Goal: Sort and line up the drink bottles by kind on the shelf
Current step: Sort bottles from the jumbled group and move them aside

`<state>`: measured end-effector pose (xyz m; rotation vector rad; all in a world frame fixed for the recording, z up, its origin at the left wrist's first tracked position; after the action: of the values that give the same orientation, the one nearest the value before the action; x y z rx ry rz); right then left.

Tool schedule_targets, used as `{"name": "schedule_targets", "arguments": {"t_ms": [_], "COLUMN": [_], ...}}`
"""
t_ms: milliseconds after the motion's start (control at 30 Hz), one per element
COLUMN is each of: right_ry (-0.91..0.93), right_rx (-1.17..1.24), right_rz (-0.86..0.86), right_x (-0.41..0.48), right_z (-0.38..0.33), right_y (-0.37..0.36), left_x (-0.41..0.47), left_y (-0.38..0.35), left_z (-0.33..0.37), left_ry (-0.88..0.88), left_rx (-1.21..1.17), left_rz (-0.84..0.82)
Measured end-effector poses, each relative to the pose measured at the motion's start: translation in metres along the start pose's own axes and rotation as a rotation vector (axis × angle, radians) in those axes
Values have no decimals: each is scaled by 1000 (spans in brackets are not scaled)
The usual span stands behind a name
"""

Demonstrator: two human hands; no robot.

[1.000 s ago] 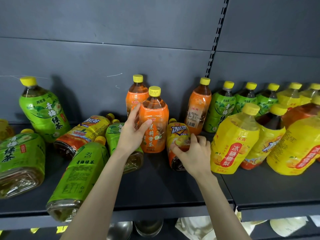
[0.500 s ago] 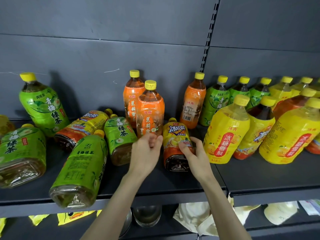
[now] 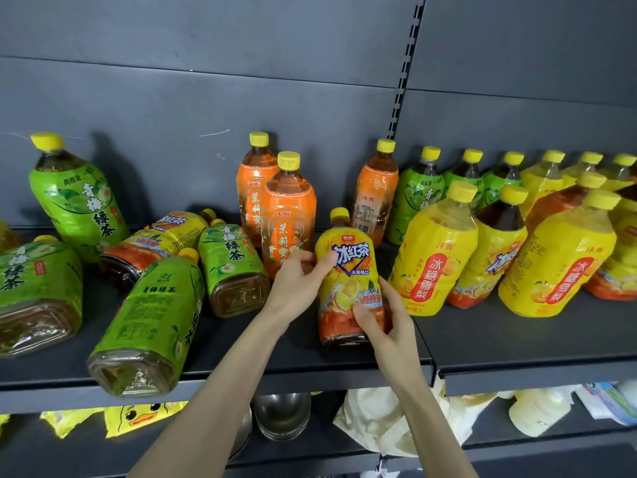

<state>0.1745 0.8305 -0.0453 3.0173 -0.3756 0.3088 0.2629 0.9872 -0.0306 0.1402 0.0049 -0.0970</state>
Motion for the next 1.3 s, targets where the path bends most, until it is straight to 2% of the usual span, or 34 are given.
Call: {"name": "schedule_targets", "arguments": {"t_ms": [133, 267, 600, 867, 1000, 1167, 1300], "right_ry": [101, 157, 190, 201, 207, 370, 463], "right_rx": [-73, -149, -236, -367, -511, -637, -596], "right_rz": [-33, -41, -37, -6, 30, 192, 194], "right_x": [6, 17, 41, 48, 45, 21, 7], "right_z": [-9, -12, -8, -1, -12, -57, -73], "right_y": [1, -2, -9, -9, -7, 5, -7], "left_x": [-8, -13, -10, -9, -16, -30, -54], "left_y": [6, 8, 12, 18, 18, 32, 56], "left_z": [29, 53, 50, 46, 51, 50, 57], "left_ry": [-131, -243, -286, -319, -368, -383, -432], "left_rx": [-39, -48, -49, -26, 122, 340, 392], "left_rz": [-3, -95, -124, -68, -37, 83, 187]}}
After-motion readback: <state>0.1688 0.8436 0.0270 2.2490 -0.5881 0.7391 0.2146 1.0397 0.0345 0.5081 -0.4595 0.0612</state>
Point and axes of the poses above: each hand's wrist, its own x-axis towards the middle knuckle, its own y-axis out of the back of the hand, z = x × y, the point moved 10 cm from there along x, towards the middle knuckle, and after that the axes turned 4 degrees about -x, right-handed, at the moved point
